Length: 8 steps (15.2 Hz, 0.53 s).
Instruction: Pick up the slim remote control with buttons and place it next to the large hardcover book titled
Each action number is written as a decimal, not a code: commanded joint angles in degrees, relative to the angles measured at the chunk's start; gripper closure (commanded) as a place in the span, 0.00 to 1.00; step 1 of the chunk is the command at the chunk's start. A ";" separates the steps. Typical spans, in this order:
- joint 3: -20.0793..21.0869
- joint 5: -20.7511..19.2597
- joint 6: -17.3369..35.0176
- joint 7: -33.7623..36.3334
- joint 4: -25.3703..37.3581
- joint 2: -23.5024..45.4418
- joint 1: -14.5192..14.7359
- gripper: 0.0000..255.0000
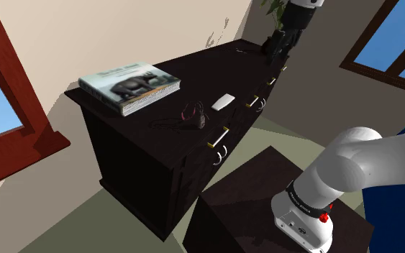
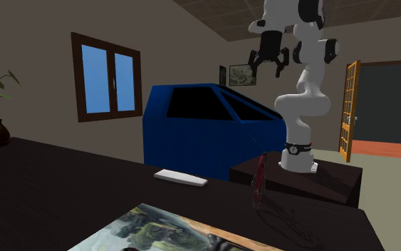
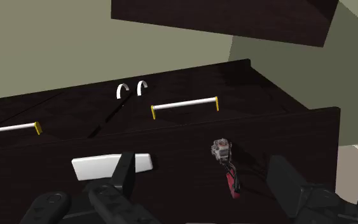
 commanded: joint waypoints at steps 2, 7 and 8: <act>0.36 0.31 1.78 1.95 -0.41 1.51 -0.54 0.00; 1.94 1.52 10.41 11.45 -1.20 9.98 -3.22 0.00; 2.22 1.69 12.06 13.30 -1.12 11.83 -3.77 0.00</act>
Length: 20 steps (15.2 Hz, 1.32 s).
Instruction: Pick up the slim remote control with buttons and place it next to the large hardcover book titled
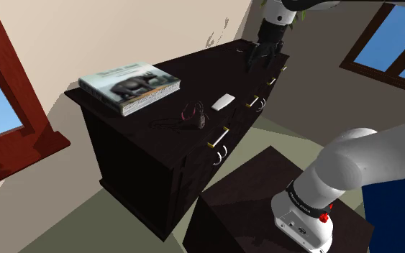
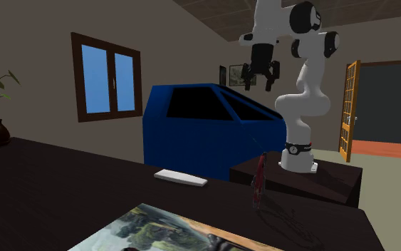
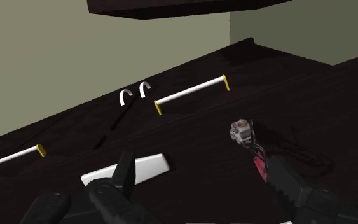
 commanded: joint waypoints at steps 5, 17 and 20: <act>1.31 0.76 9.36 11.20 2.11 12.07 -3.10 0.00; 0.17 0.97 23.01 30.90 11.74 36.39 -7.76 0.00; -0.82 1.43 25.40 35.11 15.09 42.29 -8.58 0.00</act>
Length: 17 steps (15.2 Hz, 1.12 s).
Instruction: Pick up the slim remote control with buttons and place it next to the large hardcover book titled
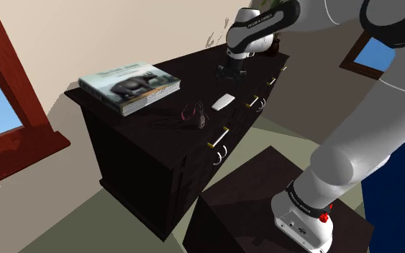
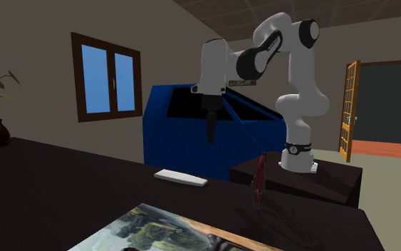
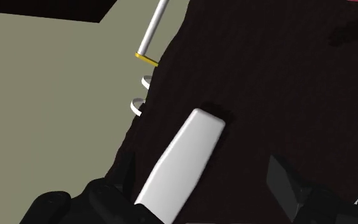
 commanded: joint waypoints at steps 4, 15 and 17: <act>-1.83 1.31 3.43 6.71 6.63 10.29 -1.26 0.00; -4.27 4.90 8.86 13.94 15.45 24.90 -3.48 0.00; -4.20 4.98 9.96 13.88 15.43 25.98 -3.52 0.00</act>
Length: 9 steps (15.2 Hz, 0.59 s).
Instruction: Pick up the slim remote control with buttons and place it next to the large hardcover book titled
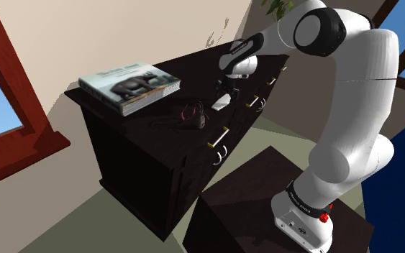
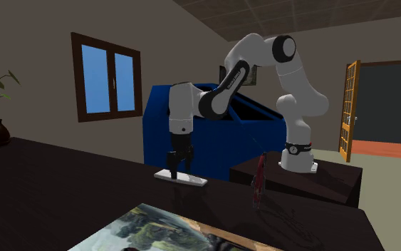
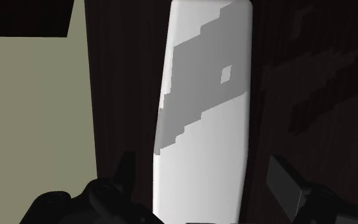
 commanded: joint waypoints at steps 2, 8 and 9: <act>0.08 0.12 1.37 -0.03 0.01 1.36 -0.05 0.00; 0.08 0.12 1.37 -0.03 0.02 1.37 -0.05 0.00; 0.08 0.12 1.35 -0.03 0.03 1.37 -0.05 0.00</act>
